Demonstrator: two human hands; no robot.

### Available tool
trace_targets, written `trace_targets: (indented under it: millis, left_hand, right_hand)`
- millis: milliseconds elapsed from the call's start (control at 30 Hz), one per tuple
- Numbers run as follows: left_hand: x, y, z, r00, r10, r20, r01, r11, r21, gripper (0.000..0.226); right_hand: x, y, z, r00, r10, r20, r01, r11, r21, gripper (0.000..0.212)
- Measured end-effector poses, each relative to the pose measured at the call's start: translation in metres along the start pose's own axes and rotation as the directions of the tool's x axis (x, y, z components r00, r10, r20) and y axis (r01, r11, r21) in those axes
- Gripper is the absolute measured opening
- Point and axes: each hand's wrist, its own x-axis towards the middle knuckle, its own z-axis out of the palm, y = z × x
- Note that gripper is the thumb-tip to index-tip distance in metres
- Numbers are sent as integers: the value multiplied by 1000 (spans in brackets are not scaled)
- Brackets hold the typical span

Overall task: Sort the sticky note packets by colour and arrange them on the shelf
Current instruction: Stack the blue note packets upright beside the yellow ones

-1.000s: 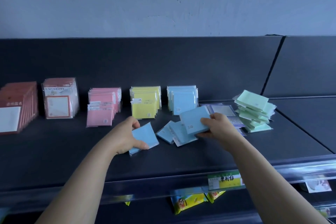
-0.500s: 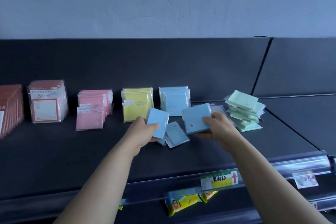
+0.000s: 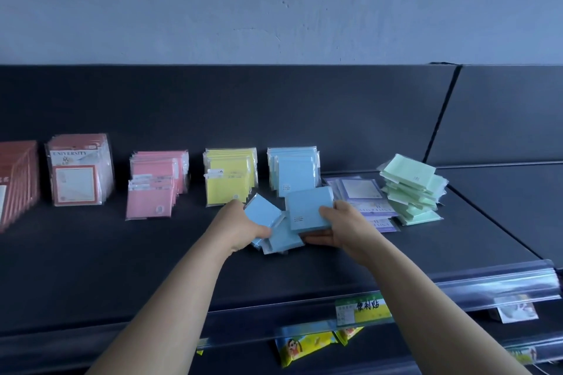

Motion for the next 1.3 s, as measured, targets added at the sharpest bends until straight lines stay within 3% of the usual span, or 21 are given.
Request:
trace_targets:
  millis: [133,300,400,500,600,667,800,933,1067,1167,1233,1300]
  left_hand:
    - [0,-1,-5,1000,-12,-26,12,1000,14,46]
    - [6,0,-11,1000,-18,-16,21,989,148,59]
    - [9,-1,-12,1000,-22,-5,22,986,166,63]
    - [10,-3,-13,1000,-8,-20,11,991,136,59]
    - [7,-5,-15,1000,11,-26,-9,998,68,81]
    - [5,-5,-15,1000,9,-18,-8,999,33,77]
    - [3,-4,-13,1000,-24,18,24,1000,-7,47]
    - [3,-4,-13,1000,-29,6,29,998,-49,52]
    - [2,-5,-13,1000,-12,22,14,995,-97,25]
    - [-3,-3,-14,1000,-9,11,11,987,-160,12]
    - [-6,-2,-12,1000,-19,7,20,985,-172,20]
    - [-6,-5,-9,1000,-24,-12,22,990,-137,24]
  right_hand:
    - [19,-10,-3,969,-186,-161,124,936,-331,11]
    - [44,-23,8,944,-234,-232,152,934,-324,18]
    - [55,-24,13,940,-249,-233,136,900,-413,20]
    - [61,-19,15,914,-343,-216,117,733,-670,11]
    - [63,-16,17,894,-406,-192,76,559,-826,12]
    - [64,-15,18,898,-397,-189,68,552,-831,18]
    - [63,-20,20,888,-409,-211,85,596,-798,29]
    - [62,-25,22,875,-466,-134,158,535,-830,50]
    - [60,-23,21,907,-407,-109,147,547,-824,58]
    - [48,-25,17,915,-398,-74,165,534,-829,56]
    - [36,-29,12,950,-310,-42,141,543,-828,48]
    - [20,-29,8,988,-153,11,109,652,-751,36]
